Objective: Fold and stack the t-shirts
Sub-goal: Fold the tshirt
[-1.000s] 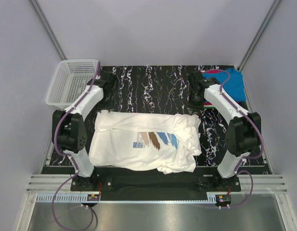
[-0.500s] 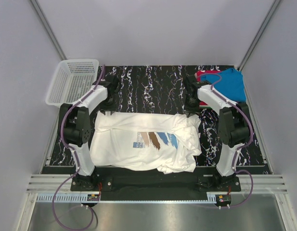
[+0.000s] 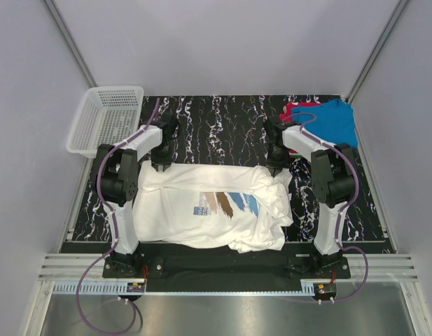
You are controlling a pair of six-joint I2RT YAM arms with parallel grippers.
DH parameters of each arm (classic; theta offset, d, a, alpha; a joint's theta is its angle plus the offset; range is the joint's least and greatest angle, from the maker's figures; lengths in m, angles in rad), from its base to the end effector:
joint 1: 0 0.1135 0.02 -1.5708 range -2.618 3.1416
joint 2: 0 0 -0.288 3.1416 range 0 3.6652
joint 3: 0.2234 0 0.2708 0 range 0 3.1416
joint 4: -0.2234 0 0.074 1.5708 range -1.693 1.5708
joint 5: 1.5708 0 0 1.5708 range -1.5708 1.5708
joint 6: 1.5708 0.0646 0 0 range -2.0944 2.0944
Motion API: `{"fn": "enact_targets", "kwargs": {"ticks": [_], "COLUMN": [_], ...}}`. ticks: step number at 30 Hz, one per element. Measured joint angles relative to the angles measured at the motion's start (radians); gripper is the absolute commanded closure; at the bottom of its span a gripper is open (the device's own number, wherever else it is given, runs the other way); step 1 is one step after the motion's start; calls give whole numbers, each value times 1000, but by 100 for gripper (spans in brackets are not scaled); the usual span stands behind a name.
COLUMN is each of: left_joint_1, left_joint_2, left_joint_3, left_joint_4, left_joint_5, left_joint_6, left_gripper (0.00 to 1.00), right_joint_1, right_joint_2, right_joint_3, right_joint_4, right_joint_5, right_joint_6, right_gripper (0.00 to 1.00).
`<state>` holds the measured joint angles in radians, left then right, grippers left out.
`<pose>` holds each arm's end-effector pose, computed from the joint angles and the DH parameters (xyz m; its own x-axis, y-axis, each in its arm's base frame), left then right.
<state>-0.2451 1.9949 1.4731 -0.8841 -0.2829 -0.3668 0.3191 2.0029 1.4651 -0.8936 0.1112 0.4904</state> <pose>0.4115 -0.0843 0.1622 -0.9609 -0.1146 -0.2520 -0.1672 0.9658 0.1982 0.3985 0.1241 0.1544 -0.9694 0.1727 -0.1743 0.1808 0.9830 -0.0315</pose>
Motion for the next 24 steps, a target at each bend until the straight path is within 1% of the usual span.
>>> {"fn": "enact_targets", "kwargs": {"ticks": [1,3,4,11,17,24], "left_joint_1": [0,-3,-4,-10,-13,-13], "left_joint_2": [9,24,32,60,70,136], "left_joint_3": [0,0,1,19,30,128], "left_joint_4": [0,0,0,-4,-13,-66], "left_joint_5": [0,0,0,-2,-22,-56], "left_joint_6": [0,-3,-6,-9,-15,-26], "left_gripper": [76,90,100,100,100,100], "right_joint_1": [0,0,0,0,0,0], "right_joint_2": [2,7,11,47,76,151], "right_joint_3": [0,0,0,16,55,174], "right_joint_4": [0,6,8,5,-30,-72], "right_joint_5": [0,0,0,0,1,5], "right_joint_6": [0,0,0,-1,-1,-5], "right_gripper": [100,100,100,100,100,100]}}
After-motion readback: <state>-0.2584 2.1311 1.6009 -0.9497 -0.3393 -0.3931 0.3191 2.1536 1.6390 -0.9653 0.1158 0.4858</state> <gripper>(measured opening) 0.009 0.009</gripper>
